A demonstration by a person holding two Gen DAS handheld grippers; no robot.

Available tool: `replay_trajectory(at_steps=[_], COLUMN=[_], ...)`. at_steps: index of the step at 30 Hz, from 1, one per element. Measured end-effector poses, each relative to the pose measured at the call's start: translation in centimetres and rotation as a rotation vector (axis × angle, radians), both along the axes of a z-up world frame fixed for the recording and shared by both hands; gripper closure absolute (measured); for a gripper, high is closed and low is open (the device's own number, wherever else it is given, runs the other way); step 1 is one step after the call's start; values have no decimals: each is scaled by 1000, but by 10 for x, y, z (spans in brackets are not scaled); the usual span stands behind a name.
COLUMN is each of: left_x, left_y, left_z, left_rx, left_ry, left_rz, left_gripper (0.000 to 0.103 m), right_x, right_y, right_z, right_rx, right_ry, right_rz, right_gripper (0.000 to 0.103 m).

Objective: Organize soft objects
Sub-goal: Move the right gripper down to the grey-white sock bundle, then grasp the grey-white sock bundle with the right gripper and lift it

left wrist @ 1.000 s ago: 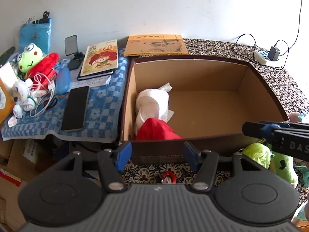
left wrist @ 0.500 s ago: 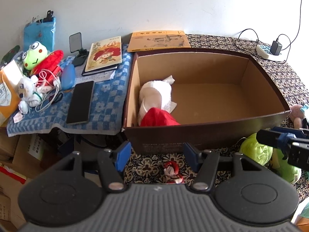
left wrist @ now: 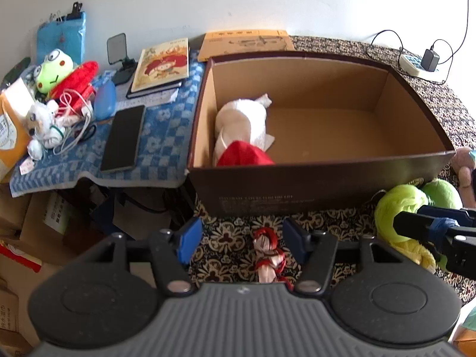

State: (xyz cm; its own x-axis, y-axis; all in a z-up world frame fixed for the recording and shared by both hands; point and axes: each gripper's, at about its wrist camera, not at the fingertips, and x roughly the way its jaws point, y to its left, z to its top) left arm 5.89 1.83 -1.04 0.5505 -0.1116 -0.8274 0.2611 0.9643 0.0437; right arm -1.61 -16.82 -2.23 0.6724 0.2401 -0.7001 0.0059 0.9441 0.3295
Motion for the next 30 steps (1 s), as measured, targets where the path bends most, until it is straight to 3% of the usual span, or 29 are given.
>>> replay_trajectory(at_steps=[9, 21, 24, 30], left_x=[-12, -65, -68, -61], left_y=[4, -7, -16, -31], left_z=[-15, -32, -40, -59], left_rx=[-30, -222, -235, -218], left_ry=[28, 77, 102, 146], left_rz=[-109, -497, -529, -552], left_gripper=[41, 38, 38, 36], right_x=[-1, -9, -8, -9], right_y=[-2, -20, -25, -25], right_z=[-13, -39, -50, -57], right_rx=[50, 166, 205, 222], right_ry=[64, 219, 282, 316], right_rz=[33, 87, 98, 110], right_gripper=[82, 82, 82, 82])
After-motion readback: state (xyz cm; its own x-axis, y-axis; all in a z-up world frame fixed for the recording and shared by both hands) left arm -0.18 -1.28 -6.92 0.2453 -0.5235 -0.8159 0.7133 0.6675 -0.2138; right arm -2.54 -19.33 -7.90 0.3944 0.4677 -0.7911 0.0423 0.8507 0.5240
